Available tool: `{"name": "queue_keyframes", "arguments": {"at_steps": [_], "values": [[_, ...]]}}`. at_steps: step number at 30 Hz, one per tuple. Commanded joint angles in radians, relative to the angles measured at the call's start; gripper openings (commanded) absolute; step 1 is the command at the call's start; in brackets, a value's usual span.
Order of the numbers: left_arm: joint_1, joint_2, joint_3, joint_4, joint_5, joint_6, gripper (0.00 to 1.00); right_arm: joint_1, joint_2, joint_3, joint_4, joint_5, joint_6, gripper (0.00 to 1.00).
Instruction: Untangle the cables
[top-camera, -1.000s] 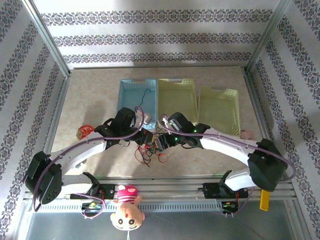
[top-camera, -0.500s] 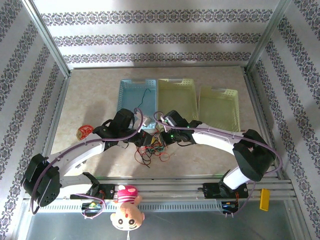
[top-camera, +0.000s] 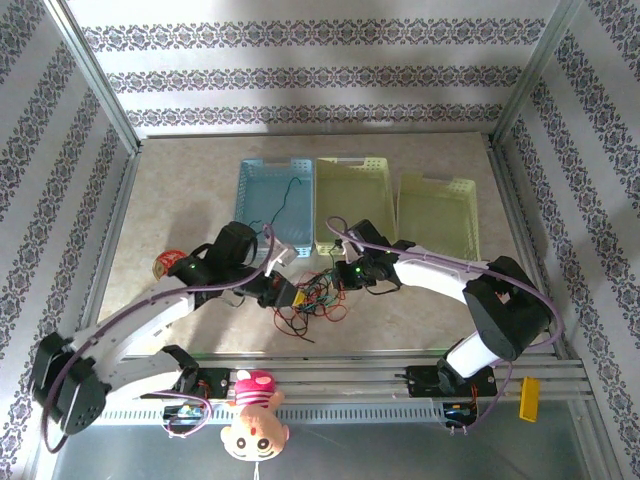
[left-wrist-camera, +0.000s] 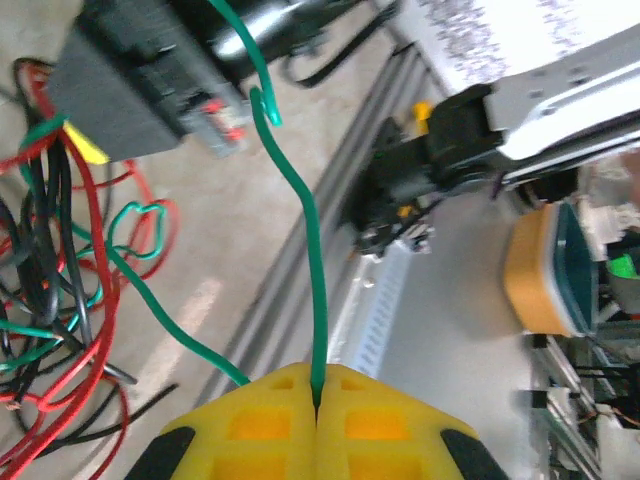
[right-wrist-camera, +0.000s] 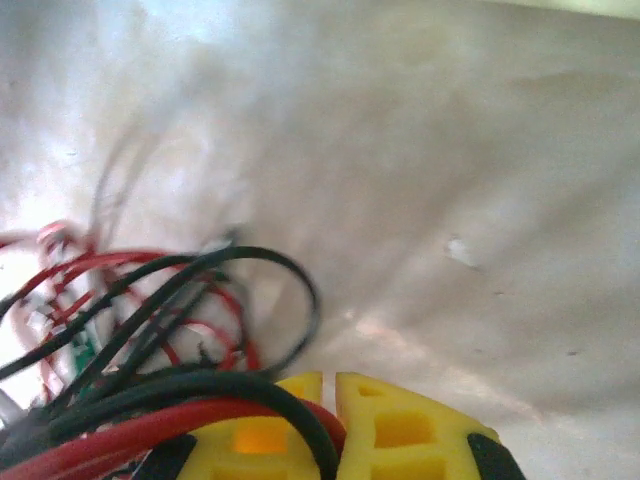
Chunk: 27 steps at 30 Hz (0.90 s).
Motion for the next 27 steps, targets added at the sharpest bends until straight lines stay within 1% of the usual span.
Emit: {"name": "queue_keyframes", "arguments": {"at_steps": [1, 6, 9, 11, 15, 16, 21, 24, 25, 27], "values": [[0.002, -0.054, 0.053, -0.042, 0.164, -0.057, 0.00, -0.020, 0.028, -0.022, -0.027, 0.084, 0.040, 0.00], [0.007, -0.088, 0.102, -0.011, 0.194, -0.083, 0.00, -0.031, 0.034, -0.031, -0.033, 0.105, 0.047, 0.00], [0.032, -0.116, 0.123, 0.036, 0.217, -0.115, 0.00, -0.041, 0.030, -0.041, -0.034, 0.122, 0.058, 0.00], [0.063, -0.132, 0.121, 0.097, 0.237, -0.157, 0.00, -0.044, 0.027, -0.048, -0.035, 0.132, 0.062, 0.00], [0.140, -0.156, 0.075, 0.281, 0.297, -0.289, 0.00, -0.048, 0.017, -0.056, -0.039, 0.154, 0.065, 0.00], [0.150, -0.161, 0.061, 0.315, 0.294, -0.309, 0.00, -0.049, 0.015, -0.060, -0.038, 0.155, 0.066, 0.00], [0.153, -0.112, 0.059, 0.179, 0.194, -0.185, 0.00, -0.034, -0.013, -0.069, -0.008, 0.145, 0.043, 0.00], [0.153, -0.118, 0.054, 0.176, 0.102, -0.149, 0.00, -0.005, -0.048, -0.071, 0.018, 0.128, 0.019, 0.00], [0.153, -0.122, 0.054, 0.184, 0.070, -0.143, 0.00, 0.004, -0.062, -0.071, 0.027, 0.129, 0.012, 0.05], [0.154, -0.130, 0.051, 0.210, -0.015, -0.138, 0.00, 0.024, -0.098, -0.069, 0.043, 0.141, 0.001, 0.40]]}}
